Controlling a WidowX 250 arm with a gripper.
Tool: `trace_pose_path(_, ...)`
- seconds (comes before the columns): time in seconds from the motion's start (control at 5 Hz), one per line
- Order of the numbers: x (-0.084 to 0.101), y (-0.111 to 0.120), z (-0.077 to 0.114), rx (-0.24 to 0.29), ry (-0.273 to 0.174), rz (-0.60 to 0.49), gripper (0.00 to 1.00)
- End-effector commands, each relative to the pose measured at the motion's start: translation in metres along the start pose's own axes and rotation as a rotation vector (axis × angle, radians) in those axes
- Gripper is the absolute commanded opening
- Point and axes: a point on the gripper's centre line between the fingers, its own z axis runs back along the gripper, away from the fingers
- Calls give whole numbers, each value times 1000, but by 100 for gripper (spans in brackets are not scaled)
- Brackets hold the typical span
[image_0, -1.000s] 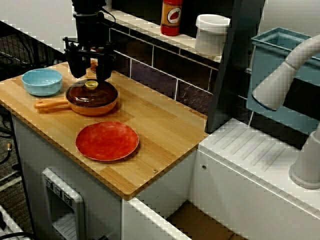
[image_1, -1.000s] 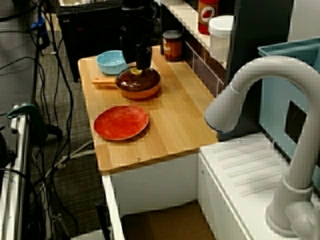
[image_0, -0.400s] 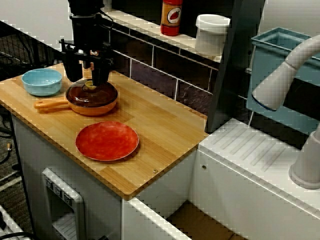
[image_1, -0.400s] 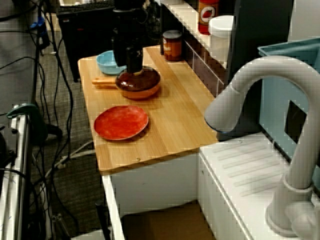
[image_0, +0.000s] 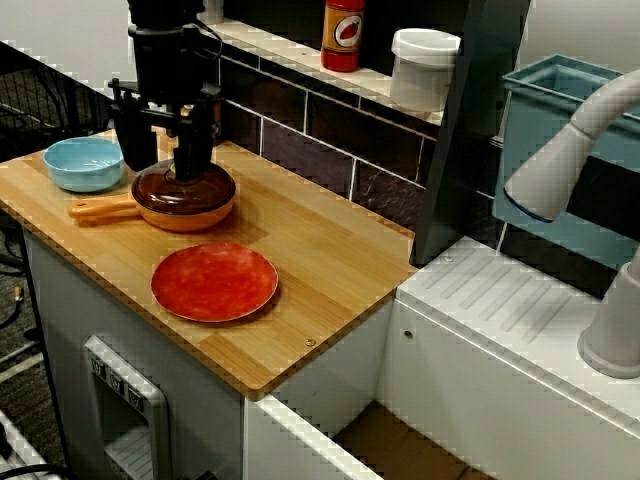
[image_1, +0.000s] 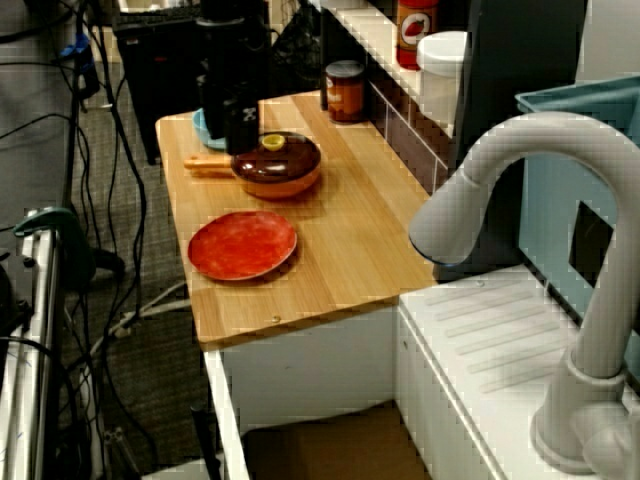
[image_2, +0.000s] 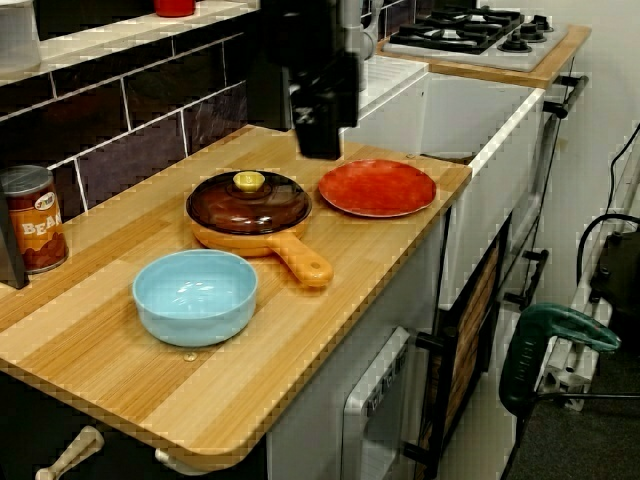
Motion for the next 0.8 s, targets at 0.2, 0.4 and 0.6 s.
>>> trace_pose_path(0.2,-42,-22,-3,35,-38,-92,100)
trace_pose_path(0.4,-45,-22,-18,67,-33,-103,100)
trace_pose_path(0.6,-45,-20,-28,99,-30,-115,100)
